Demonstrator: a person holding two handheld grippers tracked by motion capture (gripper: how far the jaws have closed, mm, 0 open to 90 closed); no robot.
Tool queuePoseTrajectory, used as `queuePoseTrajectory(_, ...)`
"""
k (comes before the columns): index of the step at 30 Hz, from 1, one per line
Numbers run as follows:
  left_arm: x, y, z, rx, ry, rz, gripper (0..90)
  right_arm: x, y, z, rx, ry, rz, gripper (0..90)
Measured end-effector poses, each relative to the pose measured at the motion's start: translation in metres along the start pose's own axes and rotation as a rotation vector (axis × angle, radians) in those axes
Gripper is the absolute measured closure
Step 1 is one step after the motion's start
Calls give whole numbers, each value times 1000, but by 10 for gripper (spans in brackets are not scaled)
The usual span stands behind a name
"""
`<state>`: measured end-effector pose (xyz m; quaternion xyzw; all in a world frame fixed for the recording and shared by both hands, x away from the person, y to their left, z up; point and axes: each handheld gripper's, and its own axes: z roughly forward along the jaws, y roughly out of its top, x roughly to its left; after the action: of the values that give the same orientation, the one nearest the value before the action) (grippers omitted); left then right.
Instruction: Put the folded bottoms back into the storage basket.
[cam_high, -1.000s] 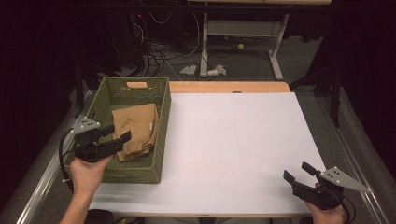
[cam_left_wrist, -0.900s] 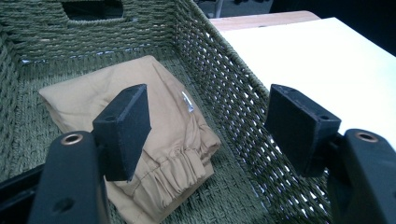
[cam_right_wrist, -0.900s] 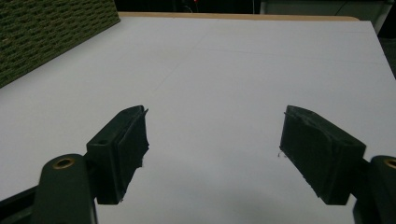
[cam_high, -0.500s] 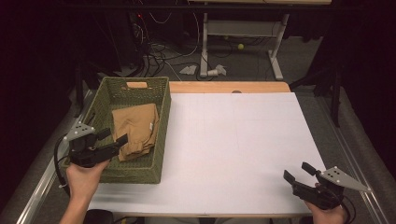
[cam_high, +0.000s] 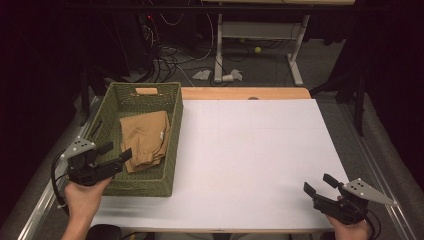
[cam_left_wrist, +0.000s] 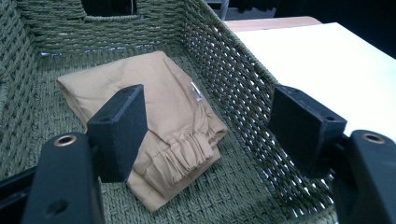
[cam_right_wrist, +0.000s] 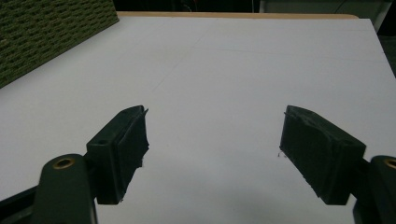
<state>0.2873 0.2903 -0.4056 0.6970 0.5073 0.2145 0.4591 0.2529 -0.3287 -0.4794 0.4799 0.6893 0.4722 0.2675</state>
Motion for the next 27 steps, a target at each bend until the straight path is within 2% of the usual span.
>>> queuePoseTrajectory(6, 0, -6, -3, -20, -5, -3, 270, 0, 0, 0, 1, -1, 2, 238)
queuePoseTrajectory(27, 0, -23, -10, -37, 0, -7, 270, 0, 0, 0, -1, -5, -1, 238)
